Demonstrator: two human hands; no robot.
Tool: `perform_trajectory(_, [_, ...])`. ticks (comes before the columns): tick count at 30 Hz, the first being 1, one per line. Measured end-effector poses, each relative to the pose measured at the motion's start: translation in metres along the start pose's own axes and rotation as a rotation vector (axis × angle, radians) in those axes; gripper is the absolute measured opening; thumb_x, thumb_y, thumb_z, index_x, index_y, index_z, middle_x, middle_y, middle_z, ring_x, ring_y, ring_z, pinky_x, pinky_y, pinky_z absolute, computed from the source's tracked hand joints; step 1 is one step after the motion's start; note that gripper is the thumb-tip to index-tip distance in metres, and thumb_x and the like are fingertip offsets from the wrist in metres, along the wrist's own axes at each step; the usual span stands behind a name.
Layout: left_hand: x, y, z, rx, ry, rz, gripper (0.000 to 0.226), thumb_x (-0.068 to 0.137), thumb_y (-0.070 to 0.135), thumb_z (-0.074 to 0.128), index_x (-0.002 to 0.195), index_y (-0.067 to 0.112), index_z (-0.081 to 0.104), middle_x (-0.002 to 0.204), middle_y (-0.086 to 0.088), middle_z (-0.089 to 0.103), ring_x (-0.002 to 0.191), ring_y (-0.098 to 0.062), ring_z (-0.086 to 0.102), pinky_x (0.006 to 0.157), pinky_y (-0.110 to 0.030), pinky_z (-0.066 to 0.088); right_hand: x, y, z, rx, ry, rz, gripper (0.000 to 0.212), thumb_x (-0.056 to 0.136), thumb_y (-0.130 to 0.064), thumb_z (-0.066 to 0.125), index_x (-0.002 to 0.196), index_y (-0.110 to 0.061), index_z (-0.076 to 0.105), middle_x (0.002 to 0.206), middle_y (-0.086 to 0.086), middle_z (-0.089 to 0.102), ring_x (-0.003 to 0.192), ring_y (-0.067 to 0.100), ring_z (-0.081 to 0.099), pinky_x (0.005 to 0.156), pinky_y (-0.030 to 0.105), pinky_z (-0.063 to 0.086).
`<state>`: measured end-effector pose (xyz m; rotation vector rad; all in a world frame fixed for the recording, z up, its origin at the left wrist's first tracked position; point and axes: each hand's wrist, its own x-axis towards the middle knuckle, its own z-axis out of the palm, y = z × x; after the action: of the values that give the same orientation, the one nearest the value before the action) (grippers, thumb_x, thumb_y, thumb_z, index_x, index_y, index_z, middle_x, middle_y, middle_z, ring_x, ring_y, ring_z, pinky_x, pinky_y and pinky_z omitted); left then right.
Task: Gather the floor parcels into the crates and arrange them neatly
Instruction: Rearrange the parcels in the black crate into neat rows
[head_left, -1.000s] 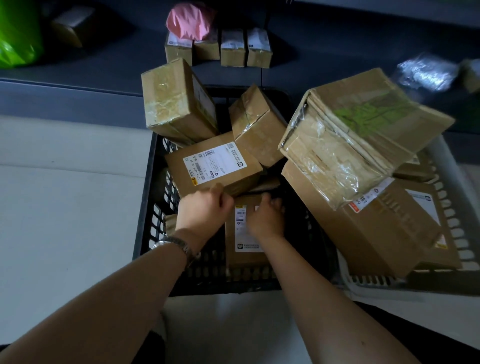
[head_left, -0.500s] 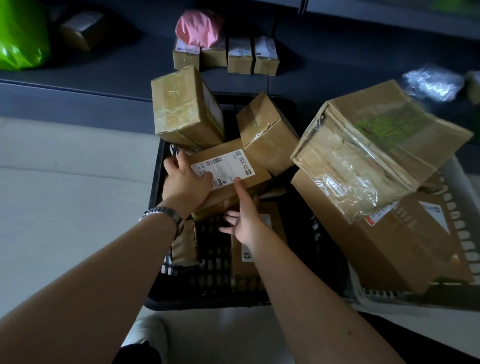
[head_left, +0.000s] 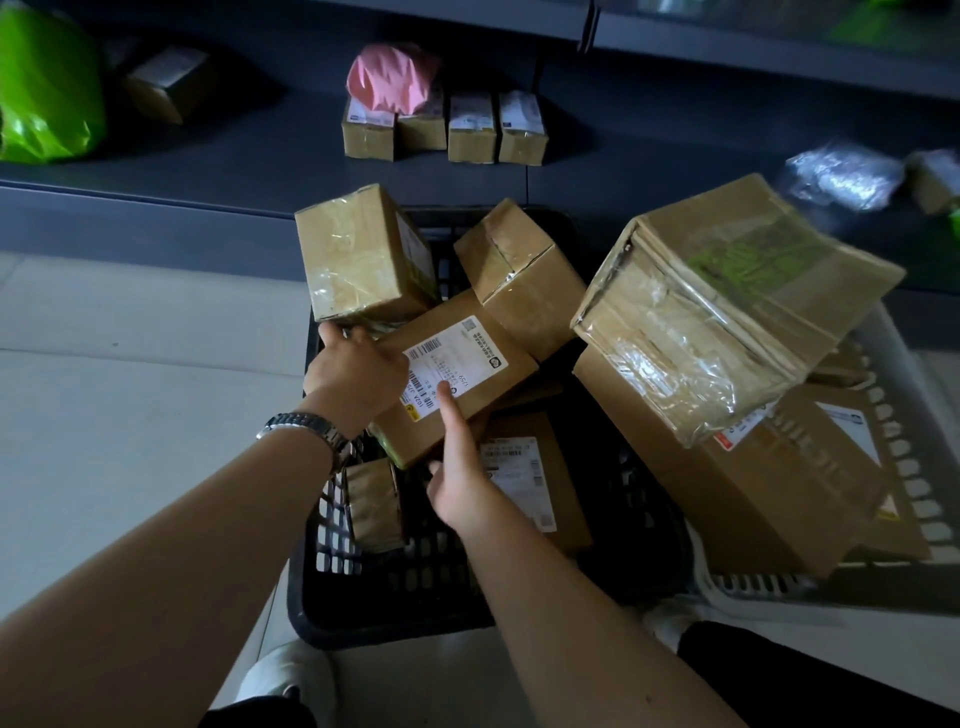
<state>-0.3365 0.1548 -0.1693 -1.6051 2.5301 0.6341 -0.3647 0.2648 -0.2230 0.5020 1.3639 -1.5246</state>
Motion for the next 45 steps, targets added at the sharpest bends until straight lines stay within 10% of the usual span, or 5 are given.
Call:
perform_trajectory(20, [-0.002,-0.004,-0.020,-0.339,0.095,0.068,0.043,0.095,0.043,0.030,0.086,0.014,0.059,0.081,-0.008,0.061,0.077,-0.028,0.057,0.067,-0.032,0.042,-0.048,-0.042,-0.020,-0.117,0.021,0.196,0.069,0.064,-0.075,0.064,0.101,-0.017,0.067,0.103,0.005,0.069,0.102,0.022,0.060,0.091,0.036,0.044])
perform_trajectory(27, [-0.024,0.001,-0.007,-1.252,-0.642,-0.231,0.041,0.089,0.052,0.050,0.110,0.020,0.064,0.110,-0.011,0.063,0.095,-0.027,0.060,0.088,-0.040,0.050,-0.090,-0.079,-0.082,-0.577,0.020,0.212,0.079,0.066,-0.086,0.049,0.107,-0.021,0.068,0.102,0.009,0.070,0.078,0.026,0.061,0.064,0.028,0.044])
perform_trajectory(34, [-0.048,-0.004,0.024,-1.123,-0.929,-0.310,0.059,0.076,0.058,0.066,0.114,0.013,0.067,0.110,-0.015,0.072,0.105,-0.033,0.065,0.103,-0.046,0.043,-0.101,-0.081,-0.124,-0.651,-0.122,0.288,0.073,0.069,-0.087,0.043,0.090,-0.022,0.067,0.074,0.006,0.056,0.060,0.020,0.041,0.065,0.030,0.039])
perform_trajectory(39, [-0.055,0.000,0.030,-1.226,-0.906,-0.278,0.041,0.089,0.044,0.057,0.114,0.012,0.063,0.096,-0.013,0.075,0.077,-0.026,0.072,0.069,-0.034,0.057,-0.090,-0.080,-0.128,-0.765,-0.122,0.278,0.087,0.059,-0.082,0.055,0.116,-0.018,0.065,0.091,0.012,0.063,0.071,0.024,0.055,0.073,0.031,0.049])
perform_trajectory(45, [-0.054,-0.014,0.039,-1.055,-0.983,-0.294,0.059,0.076,0.046,0.068,0.126,0.017,0.059,0.121,-0.014,0.068,0.117,-0.034,0.060,0.105,-0.053,0.041,-0.064,-0.070,-0.130,-0.793,-0.046,0.054,0.053,0.079,-0.071,0.053,0.111,-0.031,0.069,0.109,0.004,0.073,0.106,0.025,0.065,0.099,0.042,0.048])
